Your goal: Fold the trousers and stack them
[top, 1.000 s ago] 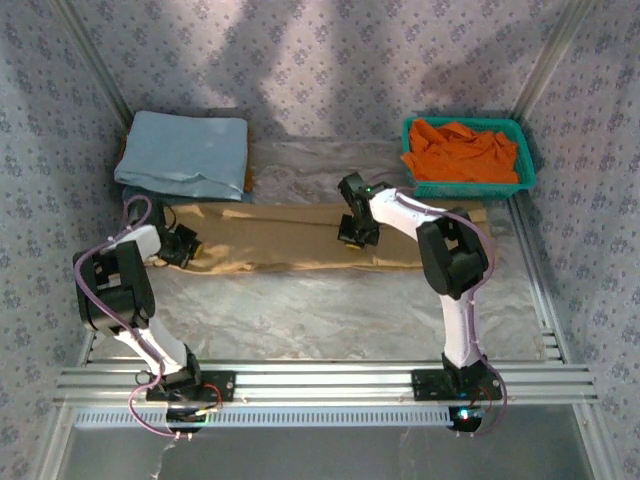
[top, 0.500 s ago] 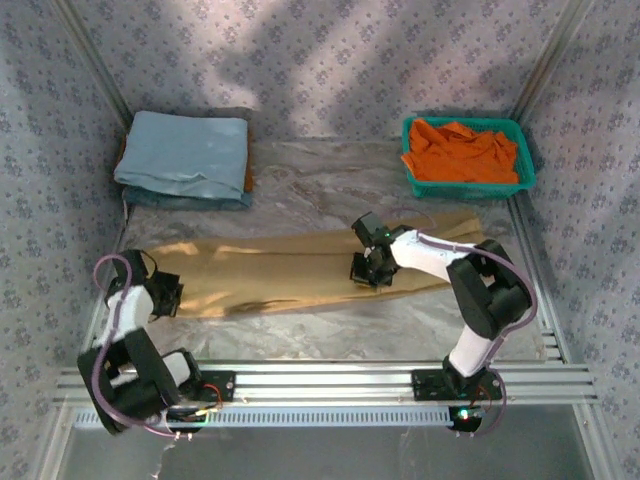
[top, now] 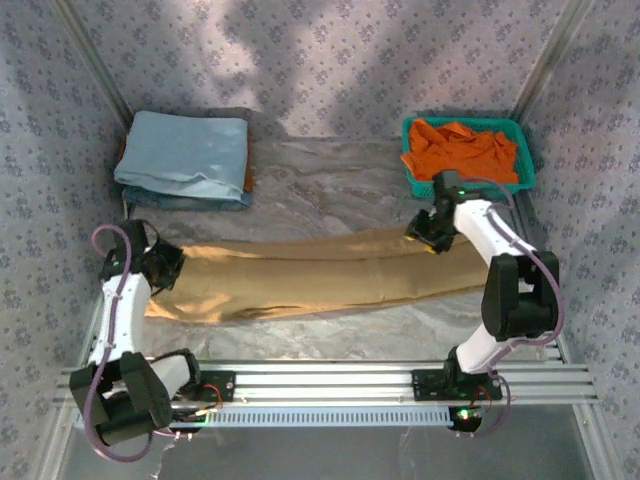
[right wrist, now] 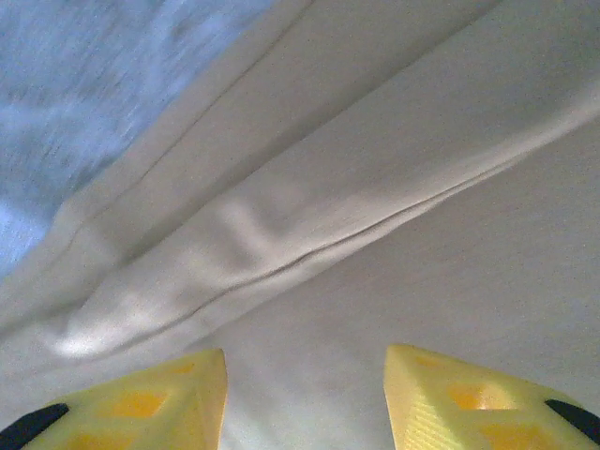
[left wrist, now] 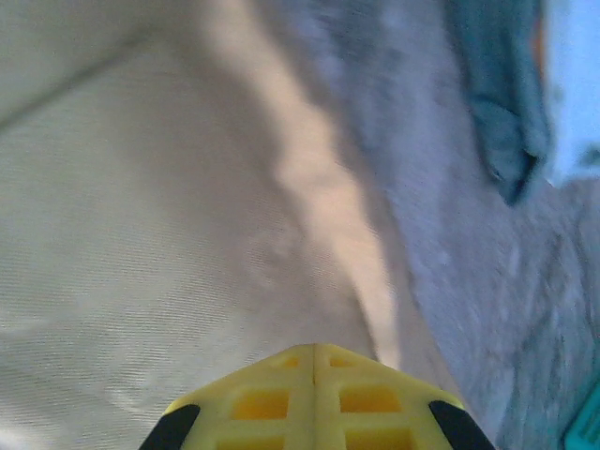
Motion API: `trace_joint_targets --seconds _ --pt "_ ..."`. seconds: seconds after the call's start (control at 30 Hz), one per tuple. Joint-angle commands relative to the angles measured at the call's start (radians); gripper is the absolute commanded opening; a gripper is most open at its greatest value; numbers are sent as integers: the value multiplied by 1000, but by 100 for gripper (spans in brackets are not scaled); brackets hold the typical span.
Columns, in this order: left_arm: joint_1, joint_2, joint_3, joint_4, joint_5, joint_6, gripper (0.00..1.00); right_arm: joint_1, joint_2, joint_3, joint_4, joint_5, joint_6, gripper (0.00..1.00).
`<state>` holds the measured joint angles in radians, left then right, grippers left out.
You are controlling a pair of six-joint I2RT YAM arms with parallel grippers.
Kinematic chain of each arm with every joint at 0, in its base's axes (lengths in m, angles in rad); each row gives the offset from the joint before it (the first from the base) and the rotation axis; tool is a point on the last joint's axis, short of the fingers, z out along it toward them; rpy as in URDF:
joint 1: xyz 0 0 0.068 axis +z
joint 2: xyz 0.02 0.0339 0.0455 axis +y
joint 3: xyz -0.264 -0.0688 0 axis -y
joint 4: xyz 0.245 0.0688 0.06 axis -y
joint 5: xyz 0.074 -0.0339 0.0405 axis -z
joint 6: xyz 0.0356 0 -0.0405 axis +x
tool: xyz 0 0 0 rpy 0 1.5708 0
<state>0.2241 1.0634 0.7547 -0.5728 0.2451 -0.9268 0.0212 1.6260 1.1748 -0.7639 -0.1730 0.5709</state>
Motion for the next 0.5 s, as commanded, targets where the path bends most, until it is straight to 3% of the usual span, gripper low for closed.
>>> trace_joint_targets --seconds 0.0,0.17,0.47 --pt "-98 33 38 10 -48 -18 0 -131 51 0 -43 -22 -22 49" --pt "-193 121 32 85 -60 -50 0 -244 157 75 11 -3 25 49" --pt "-209 180 31 108 -53 -29 0 -264 302 185 7 34 43 36"
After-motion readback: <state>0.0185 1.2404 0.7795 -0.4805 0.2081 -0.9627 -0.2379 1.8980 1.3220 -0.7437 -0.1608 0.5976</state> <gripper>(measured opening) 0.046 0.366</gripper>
